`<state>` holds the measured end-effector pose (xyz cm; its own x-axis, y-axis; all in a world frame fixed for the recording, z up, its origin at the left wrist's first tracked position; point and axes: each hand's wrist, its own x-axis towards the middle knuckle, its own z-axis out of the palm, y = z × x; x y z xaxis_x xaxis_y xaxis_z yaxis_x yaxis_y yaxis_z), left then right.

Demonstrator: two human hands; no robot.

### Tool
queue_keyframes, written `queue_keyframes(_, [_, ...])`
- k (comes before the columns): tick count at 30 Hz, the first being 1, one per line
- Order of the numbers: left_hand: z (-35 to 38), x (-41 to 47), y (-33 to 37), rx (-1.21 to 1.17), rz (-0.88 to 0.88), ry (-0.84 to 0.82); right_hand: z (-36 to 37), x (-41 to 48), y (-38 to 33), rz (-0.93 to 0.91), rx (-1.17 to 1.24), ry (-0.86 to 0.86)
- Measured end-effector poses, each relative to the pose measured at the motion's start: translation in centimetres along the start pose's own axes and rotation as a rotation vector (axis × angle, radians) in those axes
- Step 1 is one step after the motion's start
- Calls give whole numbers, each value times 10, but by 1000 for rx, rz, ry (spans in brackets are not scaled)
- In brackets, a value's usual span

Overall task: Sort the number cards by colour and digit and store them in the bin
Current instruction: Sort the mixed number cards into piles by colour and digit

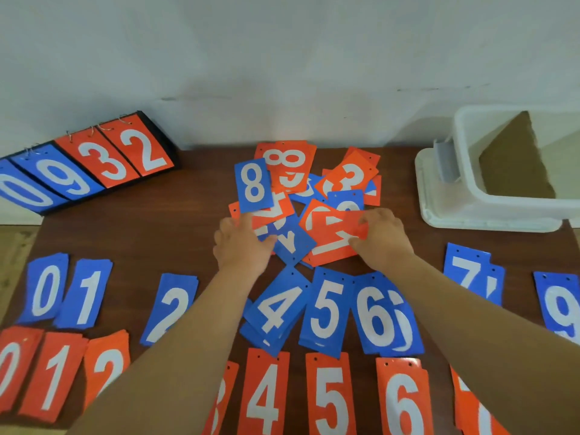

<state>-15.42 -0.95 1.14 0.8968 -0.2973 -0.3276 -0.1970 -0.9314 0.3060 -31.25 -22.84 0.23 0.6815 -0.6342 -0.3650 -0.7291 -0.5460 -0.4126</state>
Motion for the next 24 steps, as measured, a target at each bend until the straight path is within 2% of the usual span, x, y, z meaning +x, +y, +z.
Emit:
queue_keyframes(4, [-12, 52, -4, -42, -150, 37, 10, 24, -3, -13, -105, -38])
queue_keyframes(11, [-5, 108, 18, 21, -70, 32, 13, 25, -1, 62, -124, 46])
queue_keyframes(18, [-3, 109, 30, -60, -60, 88, 14, 3, 15, 173, 100, 190])
queue_keyframes(21, [-1, 103, 28, -95, 46, 194, 6, -13, 26, 245, 208, 254])
queue_keyframes(24, [-9, 93, 24, -270, 103, 257, 1, -26, 36, 290, 267, 286])
